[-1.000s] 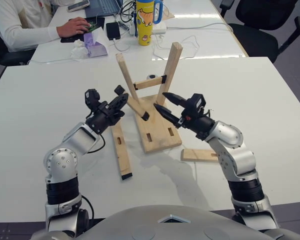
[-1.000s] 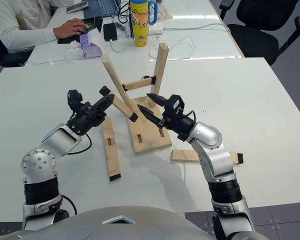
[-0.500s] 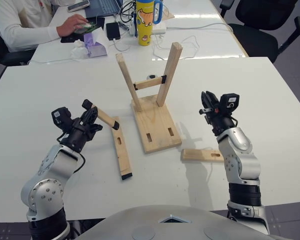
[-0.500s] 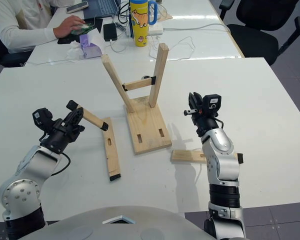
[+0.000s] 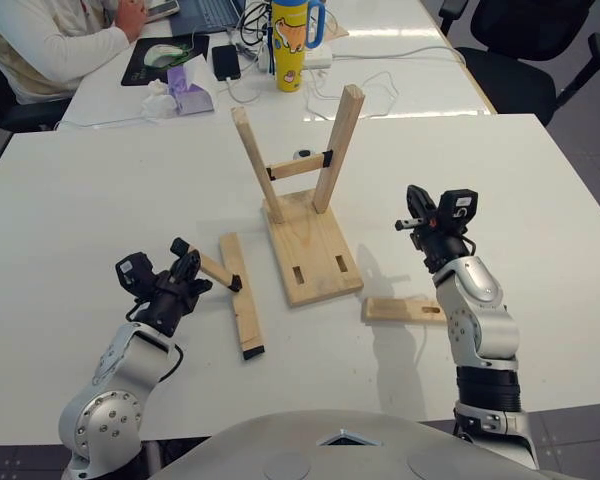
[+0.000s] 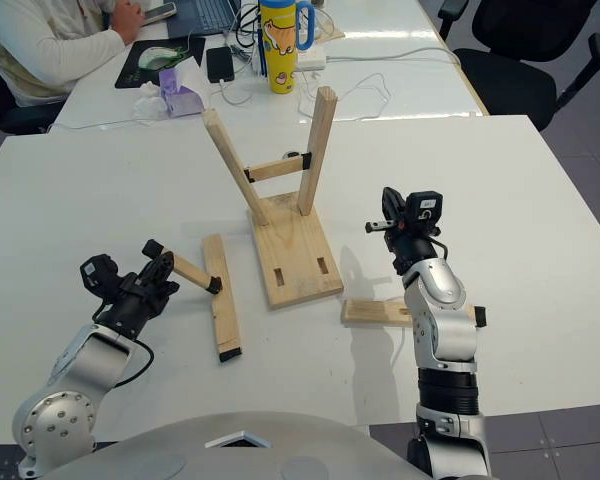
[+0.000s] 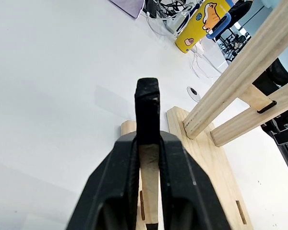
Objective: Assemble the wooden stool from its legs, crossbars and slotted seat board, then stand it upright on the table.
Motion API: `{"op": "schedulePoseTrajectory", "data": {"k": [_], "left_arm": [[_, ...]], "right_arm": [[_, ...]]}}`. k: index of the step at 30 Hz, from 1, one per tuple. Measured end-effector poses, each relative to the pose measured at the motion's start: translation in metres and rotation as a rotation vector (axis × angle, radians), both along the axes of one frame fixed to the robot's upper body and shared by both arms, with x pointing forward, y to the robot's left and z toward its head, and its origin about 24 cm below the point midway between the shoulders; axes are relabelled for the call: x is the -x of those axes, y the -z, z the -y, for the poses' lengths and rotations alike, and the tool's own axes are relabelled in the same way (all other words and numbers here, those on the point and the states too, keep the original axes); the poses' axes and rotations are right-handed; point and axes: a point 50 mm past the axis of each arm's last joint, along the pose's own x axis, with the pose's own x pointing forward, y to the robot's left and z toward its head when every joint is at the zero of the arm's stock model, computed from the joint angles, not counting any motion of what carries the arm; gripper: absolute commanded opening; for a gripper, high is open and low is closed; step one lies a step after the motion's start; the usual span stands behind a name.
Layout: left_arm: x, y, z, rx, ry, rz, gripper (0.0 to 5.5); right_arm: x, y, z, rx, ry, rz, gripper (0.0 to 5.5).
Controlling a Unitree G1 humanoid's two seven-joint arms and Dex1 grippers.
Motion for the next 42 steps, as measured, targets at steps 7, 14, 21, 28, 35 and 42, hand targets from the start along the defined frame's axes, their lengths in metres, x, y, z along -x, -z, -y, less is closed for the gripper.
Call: {"op": "schedulePoseTrajectory", "data": {"k": [7, 14, 21, 28, 35, 42], "left_arm": [[-0.002, 0.008, 0.004, -0.013, -0.046, -0.015, 0.4], [-0.01, 0.013, 0.007, -0.118, -0.046, 0.042, 0.4], [-0.053, 0.026, 0.006, -0.275, 0.001, 0.159, 0.4], [-0.1, 0.042, -0.01, -0.389, -0.001, 0.229, 0.4], [-0.128, 0.037, -0.019, -0.413, -0.033, 0.3, 0.4], [-0.142, 0.0, -0.013, -0.36, -0.038, 0.426, 0.4]], "right_arm": [[-0.007, -0.003, 0.0, 0.015, -0.031, 0.005, 0.0], [-0.012, -0.005, -0.001, 0.016, -0.05, 0.009, 0.0], [-0.017, -0.006, -0.003, 0.017, -0.067, 0.011, 0.0], [-0.022, -0.006, -0.005, 0.015, -0.083, 0.004, 0.0], [-0.024, -0.005, -0.006, 0.015, -0.086, 0.005, 0.0], [-0.024, -0.019, -0.018, 0.019, -0.319, 0.049, 0.0]]}}
